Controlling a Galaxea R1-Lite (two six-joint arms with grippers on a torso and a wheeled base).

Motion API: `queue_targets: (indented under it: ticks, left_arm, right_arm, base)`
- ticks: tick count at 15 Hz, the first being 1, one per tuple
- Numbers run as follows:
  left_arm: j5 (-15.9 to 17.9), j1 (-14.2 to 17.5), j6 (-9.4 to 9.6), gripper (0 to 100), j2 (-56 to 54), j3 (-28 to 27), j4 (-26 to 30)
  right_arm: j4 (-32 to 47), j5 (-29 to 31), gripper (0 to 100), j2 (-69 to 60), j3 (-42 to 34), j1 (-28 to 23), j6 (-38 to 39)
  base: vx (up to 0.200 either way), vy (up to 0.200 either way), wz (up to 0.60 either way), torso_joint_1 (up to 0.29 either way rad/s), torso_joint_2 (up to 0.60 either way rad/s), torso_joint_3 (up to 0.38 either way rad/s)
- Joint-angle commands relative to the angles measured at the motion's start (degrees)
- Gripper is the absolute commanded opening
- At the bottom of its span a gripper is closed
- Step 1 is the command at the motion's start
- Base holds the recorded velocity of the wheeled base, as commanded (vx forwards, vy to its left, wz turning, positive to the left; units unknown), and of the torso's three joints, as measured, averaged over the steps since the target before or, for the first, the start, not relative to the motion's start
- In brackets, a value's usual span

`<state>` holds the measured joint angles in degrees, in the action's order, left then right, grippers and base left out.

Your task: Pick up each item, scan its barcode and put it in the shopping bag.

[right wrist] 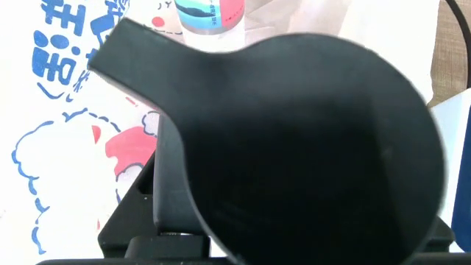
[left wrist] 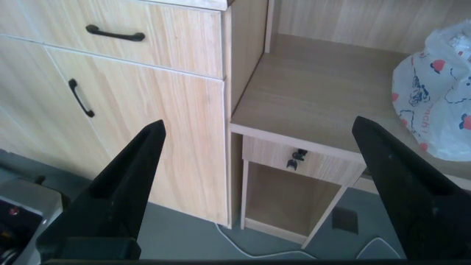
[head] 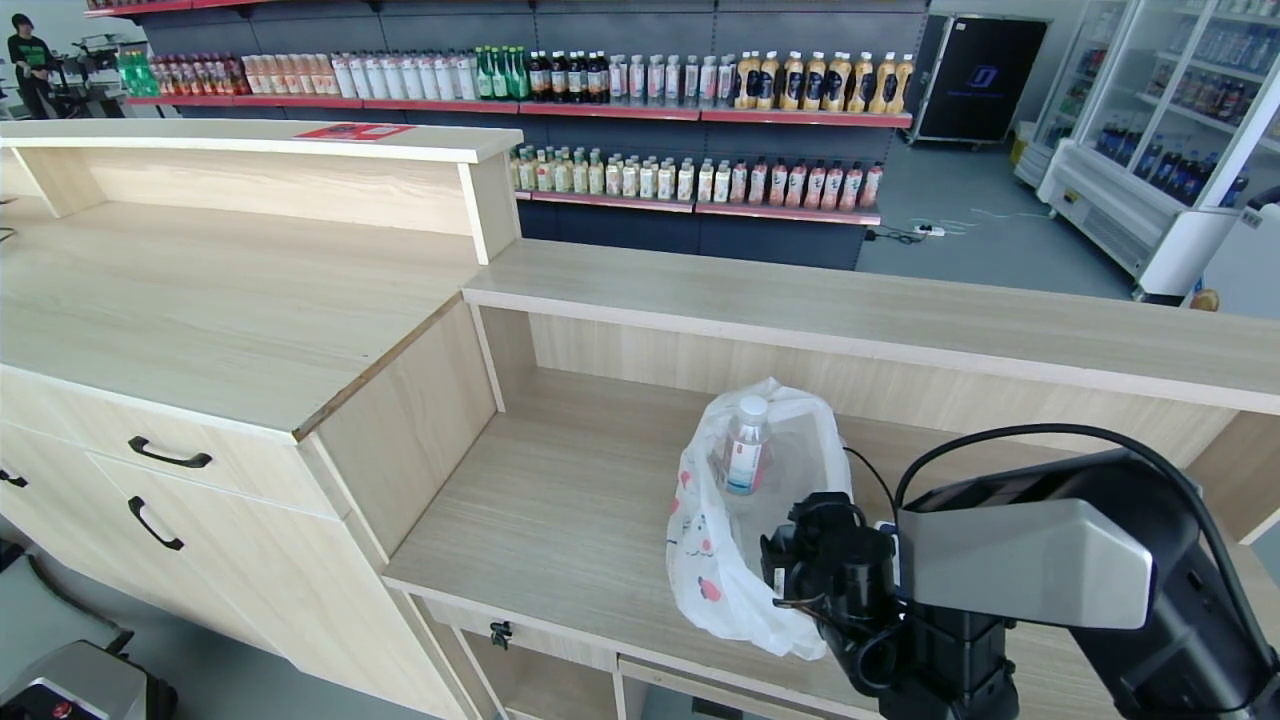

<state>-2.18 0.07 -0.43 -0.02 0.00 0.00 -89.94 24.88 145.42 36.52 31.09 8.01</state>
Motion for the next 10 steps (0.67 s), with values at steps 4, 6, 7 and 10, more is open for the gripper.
queue_targets:
  ticks: [4, 6, 7, 10]
  left_arm:
    - [0.0, 0.0, -0.01, 100, 0.0, 0.0, 0.0]
    - [0.0, 0.0, -0.01, 100, 0.0, 0.0, 0.0]
    - [0.0, 0.0, -0.01, 100, 0.0, 0.0, 0.0]
    - [0.0, 0.0, -0.01, 100, 0.0, 0.0, 0.0]
  right_arm:
    - [-0.1, 0.0, 0, 1.0, -0.8, 0.2, -0.1]
    - [-0.1, 0.2, 0, 1.1, -0.7, 0.0, -0.1]
    - [-0.1, 0.0, 0, 1.1, -0.8, -0.1, -0.1]
    - [-0.1, 0.0, 100, 0.9, -0.7, -0.1, -0.1]
  base:
    - [0.000, 0.000, 0.00, 0.000, 0.00, 0.000]
    - [0.000, 0.000, 0.00, 0.000, 0.00, 0.000]
    - [0.000, 0.000, 0.00, 0.000, 0.00, 0.000]
    - [0.000, 0.000, 0.00, 0.000, 0.00, 0.000]
